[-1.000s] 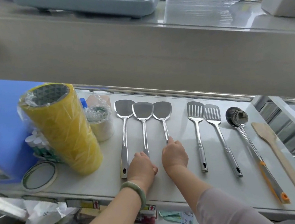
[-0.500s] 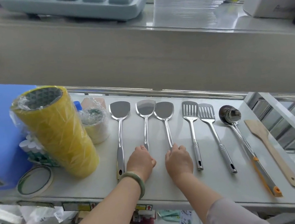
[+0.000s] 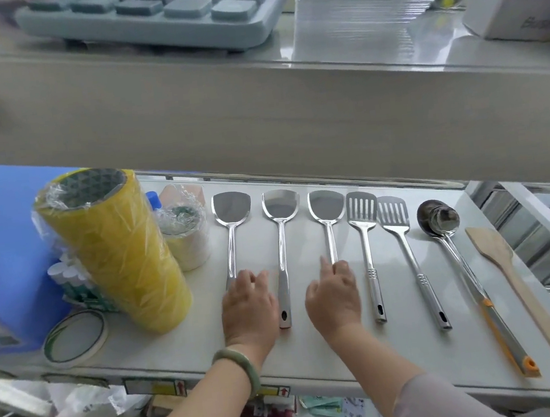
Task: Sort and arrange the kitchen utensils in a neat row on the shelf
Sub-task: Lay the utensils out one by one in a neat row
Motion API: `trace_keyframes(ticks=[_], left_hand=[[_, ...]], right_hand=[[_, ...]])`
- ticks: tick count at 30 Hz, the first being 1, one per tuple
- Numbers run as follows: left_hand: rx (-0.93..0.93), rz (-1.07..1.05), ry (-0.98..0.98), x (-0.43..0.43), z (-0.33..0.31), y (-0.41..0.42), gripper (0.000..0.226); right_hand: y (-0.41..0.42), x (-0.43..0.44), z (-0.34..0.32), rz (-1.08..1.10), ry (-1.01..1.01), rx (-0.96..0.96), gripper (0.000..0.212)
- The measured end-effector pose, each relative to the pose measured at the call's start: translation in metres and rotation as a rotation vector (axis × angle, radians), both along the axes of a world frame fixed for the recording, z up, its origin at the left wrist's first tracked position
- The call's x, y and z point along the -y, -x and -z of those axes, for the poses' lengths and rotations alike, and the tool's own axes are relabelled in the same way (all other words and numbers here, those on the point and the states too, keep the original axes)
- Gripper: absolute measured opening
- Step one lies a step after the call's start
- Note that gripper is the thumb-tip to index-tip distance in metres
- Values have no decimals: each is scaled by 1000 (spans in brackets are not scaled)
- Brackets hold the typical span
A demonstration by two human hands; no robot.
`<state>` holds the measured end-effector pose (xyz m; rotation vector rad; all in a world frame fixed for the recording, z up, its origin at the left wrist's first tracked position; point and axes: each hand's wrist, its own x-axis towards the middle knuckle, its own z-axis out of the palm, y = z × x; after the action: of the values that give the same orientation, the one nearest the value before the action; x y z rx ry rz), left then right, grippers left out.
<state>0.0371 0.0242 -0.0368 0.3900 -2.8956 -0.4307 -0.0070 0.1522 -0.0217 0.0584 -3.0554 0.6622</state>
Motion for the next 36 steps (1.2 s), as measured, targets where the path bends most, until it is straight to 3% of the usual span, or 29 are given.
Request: trace_keyframes(ticks=[3, 7, 24, 30, 33, 36], left_hand=[[12, -158, -108, 19, 3, -11, 50], [111, -227, -252, 33, 9, -18, 52], [193, -137, -155, 50, 11, -11, 56], [195, -124, -150, 52, 10, -11, 57], [101, -133, -153, 46, 5, -17, 59], [-14, -31, -207, 23, -3, -19, 56]], right_hand=[[-8, 27, 3, -119, 114, 105, 46], [-10, 48, 4, -163, 38, 207, 48], [-19, 48, 5, -142, 85, 243, 46], [-18, 47, 7, -143, 82, 227, 49], [-17, 35, 5, -85, 101, 94, 59], [-7, 11, 1, 58, -31, -18, 65]])
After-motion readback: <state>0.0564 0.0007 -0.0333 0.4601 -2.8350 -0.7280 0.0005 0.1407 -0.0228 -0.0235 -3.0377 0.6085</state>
